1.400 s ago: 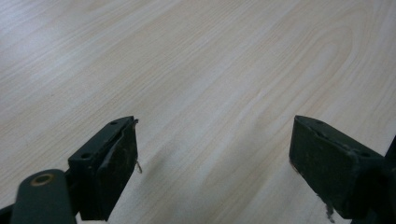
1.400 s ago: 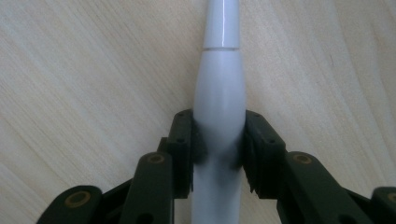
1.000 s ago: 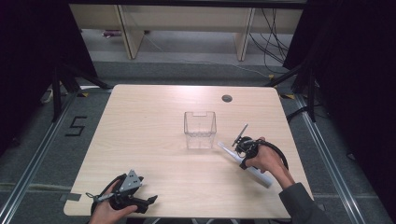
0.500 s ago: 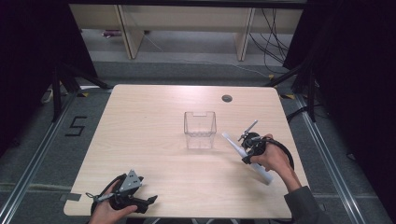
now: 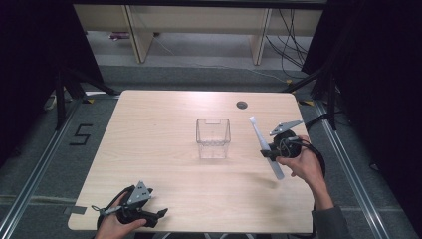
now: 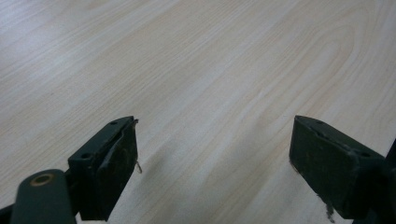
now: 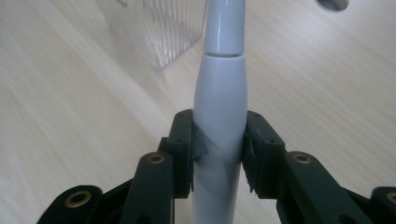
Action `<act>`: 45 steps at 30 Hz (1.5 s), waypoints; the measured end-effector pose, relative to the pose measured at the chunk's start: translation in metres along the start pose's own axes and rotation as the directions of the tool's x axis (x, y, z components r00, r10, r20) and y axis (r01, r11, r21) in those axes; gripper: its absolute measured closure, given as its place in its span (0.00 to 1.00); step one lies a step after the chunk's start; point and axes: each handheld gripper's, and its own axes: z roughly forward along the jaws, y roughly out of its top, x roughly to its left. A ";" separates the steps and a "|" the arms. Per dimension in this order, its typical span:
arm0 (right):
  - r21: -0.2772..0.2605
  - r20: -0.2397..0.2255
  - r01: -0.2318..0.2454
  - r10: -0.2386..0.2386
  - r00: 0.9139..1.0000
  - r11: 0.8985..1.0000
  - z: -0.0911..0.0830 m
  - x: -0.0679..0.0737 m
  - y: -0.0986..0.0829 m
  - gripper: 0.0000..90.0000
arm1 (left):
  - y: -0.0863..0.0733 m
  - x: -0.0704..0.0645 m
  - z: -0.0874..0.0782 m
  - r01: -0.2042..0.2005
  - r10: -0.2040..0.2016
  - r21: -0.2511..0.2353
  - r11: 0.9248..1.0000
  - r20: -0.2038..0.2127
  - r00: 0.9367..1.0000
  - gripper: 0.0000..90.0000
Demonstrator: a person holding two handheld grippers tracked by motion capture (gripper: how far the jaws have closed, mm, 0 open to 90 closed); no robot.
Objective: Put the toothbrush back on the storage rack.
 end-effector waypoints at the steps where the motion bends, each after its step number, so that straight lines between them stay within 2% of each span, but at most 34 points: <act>1: -0.033 0.015 0.004 -0.004 1.000 0.999 0.001 0.000 0.000 0.74 | 0.000 0.000 0.000 0.000 0.000 0.000 1.000 0.000 1.000 0.17; 3: -0.056 0.022 0.000 0.001 1.000 0.998 0.002 0.000 0.000 0.74 | 0.000 0.000 0.000 0.002 -0.002 -0.001 1.000 0.004 1.000 0.17; 4: -0.111 0.004 -0.009 0.009 1.000 0.994 0.001 -0.002 0.001 0.74 | 0.000 0.000 0.000 0.002 -0.002 -0.002 1.000 0.002 1.000 0.17; 5: -0.121 0.003 0.002 -0.002 1.000 0.993 0.001 -0.003 0.002 0.74 | 0.000 -0.002 0.001 0.035 -0.034 -0.018 0.999 0.011 0.999 0.17; 6: -0.152 0.014 -0.033 0.035 0.999 0.988 0.000 -0.002 0.002 0.74 | 0.000 -0.002 0.001 0.036 -0.036 -0.017 0.999 0.012 0.999 0.17; 7: -0.164 0.020 -0.028 0.031 0.999 0.986 0.000 -0.003 0.002 0.74 | 0.000 0.000 -0.001 0.006 -0.006 0.006 1.000 0.010 1.000 0.17; 8: -0.164 0.020 -0.028 0.031 0.999 0.986 0.000 -0.003 0.002 0.74 | 0.000 0.000 -0.001 0.006 -0.006 0.006 1.000 0.010 1.000 0.17; 9: -0.210 0.026 -0.007 0.013 1.000 0.978 0.001 -0.006 0.004 0.74 | 0.000 0.000 0.000 0.005 -0.005 -0.001 1.000 0.003 1.000 0.17; 10: -0.201 0.027 -0.035 0.041 0.999 0.979 0.000 -0.006 0.004 0.74 | 0.000 0.000 0.000 -0.001 0.001 -0.001 1.000 0.001 1.000 0.17; 11: -0.220 0.036 -0.018 0.026 0.999 0.975 -0.001 -0.007 0.005 0.74 | 0.000 0.000 0.000 -0.001 0.001 0.002 1.000 -0.001 1.000 0.17; 14: -0.273 0.021 -0.046 0.054 0.998 0.961 -0.003 -0.009 0.006 0.74 | 0.000 0.000 0.000 0.002 -0.002 -0.001 1.000 0.004 1.000 0.17; 15: -0.273 0.021 -0.046 0.054 0.998 0.961 -0.003 -0.009 0.006 0.74 | 0.000 0.000 0.000 0.002 -0.002 -0.001 1.000 0.004 1.000 0.17; 16: -0.294 0.012 -0.069 0.076 0.997 0.953 -0.004 -0.009 0.006 0.74 | 0.000 0.000 0.000 0.000 0.000 -0.001 1.000 0.002 1.000 0.17; 17: -0.313 0.031 -0.036 0.048 0.998 0.949 -0.004 -0.012 0.007 0.74 | 0.000 0.000 0.000 0.003 -0.003 -0.001 1.000 0.003 1.000 0.17; 19: -0.320 0.018 -0.068 0.078 0.997 0.945 -0.005 -0.009 0.008 0.74 | 0.000 0.000 0.000 0.001 -0.001 -0.001 1.000 0.002 1.000 0.17; 20: -0.320 0.022 -0.044 0.053 0.998 0.946 -0.005 -0.012 0.009 0.74 | 0.000 0.000 0.000 0.001 -0.001 -0.002 1.000 0.002 1.000 0.17; 21: -0.337 0.031 -0.034 0.048 0.998 0.941 -0.005 -0.012 0.009 0.74 | 0.000 0.000 -0.001 -0.005 0.005 0.003 1.000 0.001 1.000 0.17; 22: -0.327 0.008 -0.062 0.068 0.998 0.943 -0.005 -0.010 0.010 0.74 | 0.000 0.000 0.000 0.001 -0.001 0.000 1.000 0.000 1.000 0.17; 23: -0.337 0.011 -0.052 0.059 0.998 0.940 -0.005 -0.010 0.011 0.74 | 0.000 -0.001 0.000 0.013 -0.013 -0.005 1.000 0.007 1.000 0.17; 24: -0.367 0.025 -0.038 0.051 0.998 0.929 -0.004 -0.012 0.012 0.74 | 0.000 -0.002 0.000 0.035 -0.034 -0.016 0.999 0.011 0.999 0.17; 25: -0.359 0.013 -0.048 0.056 0.998 0.932 -0.005 -0.012 0.012 0.74 | 0.000 -0.002 0.000 0.037 -0.037 -0.017 0.999 0.010 0.999 0.17; 26: -0.380 -0.003 -0.066 0.070 0.998 0.923 -0.004 -0.011 0.013 0.74 | 0.000 -0.002 0.000 0.035 -0.035 -0.017 0.999 0.010 0.999 0.17; 27: -0.386 0.018 -0.042 0.052 0.998 0.921 -0.005 -0.013 0.014 0.74 | 0.000 -0.002 0.000 0.035 -0.035 -0.017 0.999 0.010 0.999 0.17; 28: -0.392 -0.002 -0.062 0.067 0.998 0.918 -0.005 -0.012 0.016 0.74 | 0.000 -0.001 0.000 0.005 -0.005 -0.003 1.000 0.000 1.000 0.17; 29: -0.406 0.008 -0.046 0.053 0.999 0.913 -0.004 -0.014 0.017 0.74 | 0.000 0.000 0.000 -0.005 0.005 -0.002 1.000 -0.002 1.000 0.17; 31: -0.414 0.000 -0.061 0.067 0.998 0.908 -0.003 -0.012 0.020 0.74 | 0.000 -0.001 0.000 0.004 -0.004 -0.002 1.000 0.001 1.000 0.17; 32: -0.409 0.004 -0.046 0.052 0.999 0.911 -0.004 -0.013 0.021 0.74 | 0.000 0.000 0.000 0.003 -0.003 -0.002 1.000 0.000 1.000 0.17; 33: -0.409 -0.011 -0.065 0.066 0.998 0.910 -0.003 -0.012 0.022 0.74 | 0.000 0.000 -0.001 -0.002 0.002 0.003 1.000 0.001 1.000 0.17; 34: -0.425 0.002 -0.046 0.052 0.999 0.904 -0.003 -0.013 0.024 0.74 | 0.000 0.000 -0.001 0.006 -0.006 -0.004 1.000 -0.001 1.000 0.17; 35: -0.432 -0.004 -0.058 0.063 0.998 0.900 -0.003 -0.011 0.025 0.74 | 0.000 0.000 -0.001 0.004 -0.004 -0.003 1.000 -0.001 1.000 0.17; 36: -0.435 0.003 -0.041 0.048 0.999 0.899 -0.003 -0.012 0.026 0.74 | 0.000 0.000 -0.001 0.003 -0.003 -0.003 1.000 -0.001 1.000 0.17; 40: -0.448 -0.022 -0.051 0.046 0.999 0.893 -0.003 -0.009 0.033 0.74 | 0.000 0.000 -0.001 0.000 0.000 -0.004 1.000 -0.002 1.000 0.17; 42: -0.446 -0.028 -0.066 0.060 0.998 0.893 -0.003 -0.008 0.034 0.74 | 0.000 0.000 -0.001 0.004 -0.004 -0.005 1.000 -0.001 1.000 0.17; 45: -0.443 -0.018 -0.047 0.044 0.999 0.895 -0.004 -0.007 0.039 0.74 | 0.000 0.000 -0.001 0.006 -0.006 -0.005 1.000 0.001 1.000 0.17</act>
